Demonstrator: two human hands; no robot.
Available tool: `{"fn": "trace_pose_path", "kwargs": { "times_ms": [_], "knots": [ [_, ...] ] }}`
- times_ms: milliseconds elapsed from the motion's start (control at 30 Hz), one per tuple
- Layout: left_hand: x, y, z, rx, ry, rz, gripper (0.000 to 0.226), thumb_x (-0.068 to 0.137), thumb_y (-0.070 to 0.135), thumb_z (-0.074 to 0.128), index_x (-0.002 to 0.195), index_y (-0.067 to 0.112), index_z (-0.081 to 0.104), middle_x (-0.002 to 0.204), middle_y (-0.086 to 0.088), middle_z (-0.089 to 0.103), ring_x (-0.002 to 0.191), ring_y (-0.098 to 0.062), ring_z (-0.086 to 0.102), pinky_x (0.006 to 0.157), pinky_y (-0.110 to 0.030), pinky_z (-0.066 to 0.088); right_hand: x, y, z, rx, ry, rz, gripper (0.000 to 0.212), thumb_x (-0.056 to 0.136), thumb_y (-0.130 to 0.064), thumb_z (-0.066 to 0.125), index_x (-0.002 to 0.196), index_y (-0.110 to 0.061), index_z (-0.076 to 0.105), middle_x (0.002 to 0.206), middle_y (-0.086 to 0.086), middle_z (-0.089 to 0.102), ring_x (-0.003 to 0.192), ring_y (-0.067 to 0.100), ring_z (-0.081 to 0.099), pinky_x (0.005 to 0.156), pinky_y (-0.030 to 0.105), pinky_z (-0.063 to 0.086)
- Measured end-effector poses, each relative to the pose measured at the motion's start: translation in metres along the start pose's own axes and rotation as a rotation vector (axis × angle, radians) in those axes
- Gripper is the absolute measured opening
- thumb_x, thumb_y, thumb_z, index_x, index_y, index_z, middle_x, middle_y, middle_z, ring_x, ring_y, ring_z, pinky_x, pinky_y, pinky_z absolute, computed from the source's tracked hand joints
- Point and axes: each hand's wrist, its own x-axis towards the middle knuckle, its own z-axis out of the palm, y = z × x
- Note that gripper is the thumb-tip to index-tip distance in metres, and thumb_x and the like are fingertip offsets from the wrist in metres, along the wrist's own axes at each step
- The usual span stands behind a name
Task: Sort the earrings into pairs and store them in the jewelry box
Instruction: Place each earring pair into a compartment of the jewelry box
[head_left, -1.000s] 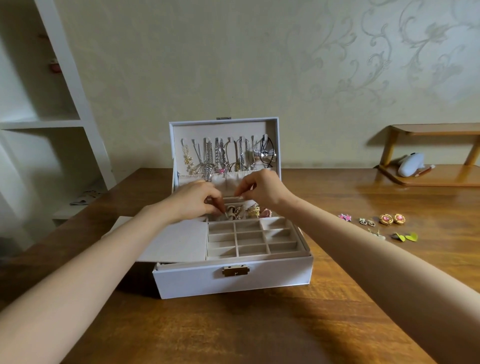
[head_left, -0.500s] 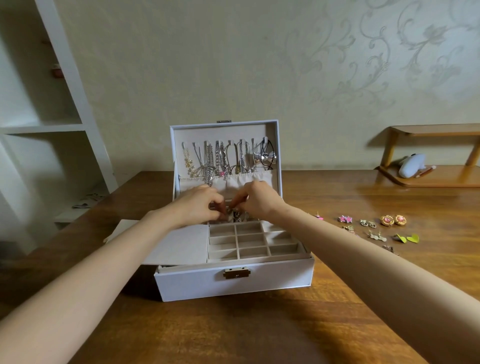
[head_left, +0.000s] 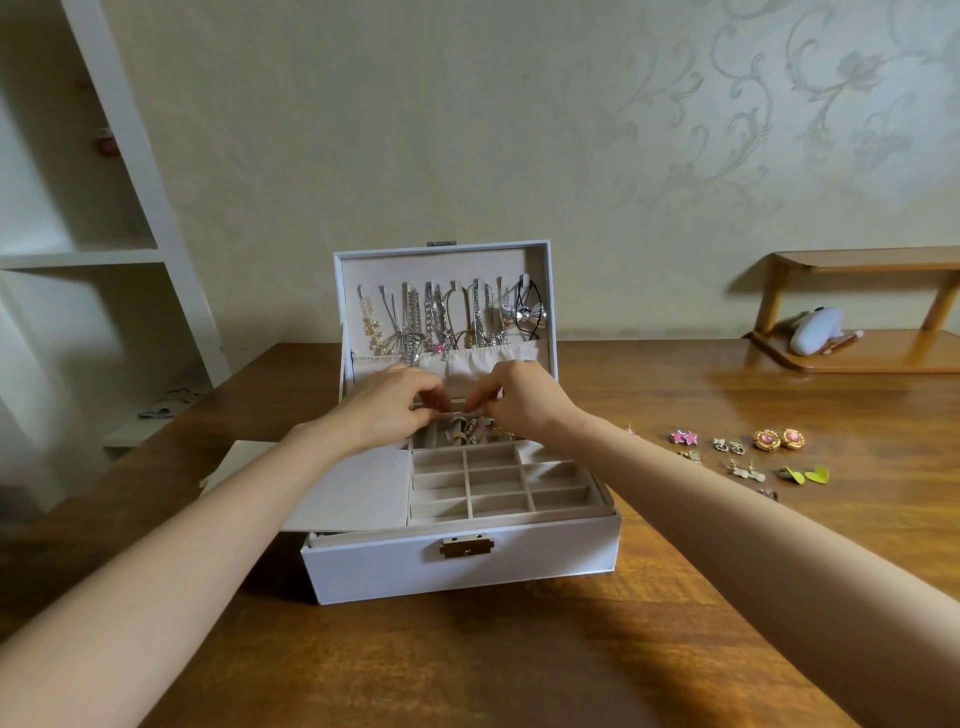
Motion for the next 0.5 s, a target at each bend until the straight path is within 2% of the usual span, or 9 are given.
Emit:
{"fn": "trace_pose_path", "kwargs": {
  "times_ms": [133,233,300,400,500],
  "knots": [
    [-0.001,0.002,0.000,0.015,-0.019,0.011,0.030,0.090,0.021,0.057,0.075,0.045,0.050,0.077,0.018,0.045,0.087,-0.011,0.041,0.071,-0.029,0.035,-0.003,0.002,-0.004,0.012,0.011,0.009,0.034,0.080,0.000,0.054,0.094,-0.022,0.076,0.094,0.003,0.072,0.078,0.017,0.060,0.070,0.022,0.046],
    [0.000,0.001,-0.002,0.046,-0.043,0.007,0.017,0.090,0.022,0.056,0.093,0.035,0.068,0.086,0.013,0.049,0.091,-0.010,0.040,0.075,-0.029,0.036,-0.008,0.005,-0.008,0.012,0.019,0.008,0.031,0.081,-0.003,0.056,0.093,-0.023,0.076,0.094,0.002,0.073,0.084,0.019,0.064,0.075,0.025,0.050],
    [-0.001,0.001,-0.003,0.062,-0.044,0.006,0.018,0.090,0.021,0.056,0.098,0.030,0.070,0.091,0.011,0.052,0.093,-0.009,0.040,0.078,-0.029,0.037,-0.010,0.008,-0.010,0.009,0.019,0.009,0.029,0.081,-0.005,0.056,0.092,-0.024,0.076,0.095,0.001,0.074,0.087,0.018,0.066,0.079,0.026,0.052],
    [-0.003,0.004,-0.003,0.048,-0.051,0.002,0.022,0.091,0.019,0.055,0.101,0.032,0.070,0.091,0.009,0.052,0.094,-0.011,0.042,0.078,-0.030,0.037,-0.012,0.010,-0.009,-0.021,0.014,0.009,0.034,0.082,-0.003,0.054,0.095,-0.027,0.075,0.102,0.000,0.073,0.094,0.018,0.065,0.083,0.028,0.052],
    [-0.007,0.008,-0.002,0.034,-0.063,-0.023,0.026,0.092,0.018,0.053,0.103,0.035,0.070,0.090,0.006,0.051,0.092,-0.011,0.041,0.073,-0.029,0.031,-0.014,0.006,-0.007,-0.084,-0.006,-0.006,0.043,0.083,0.000,0.047,0.102,-0.029,0.073,0.106,0.003,0.069,0.104,0.021,0.055,0.085,0.027,0.046]
  ]
}}
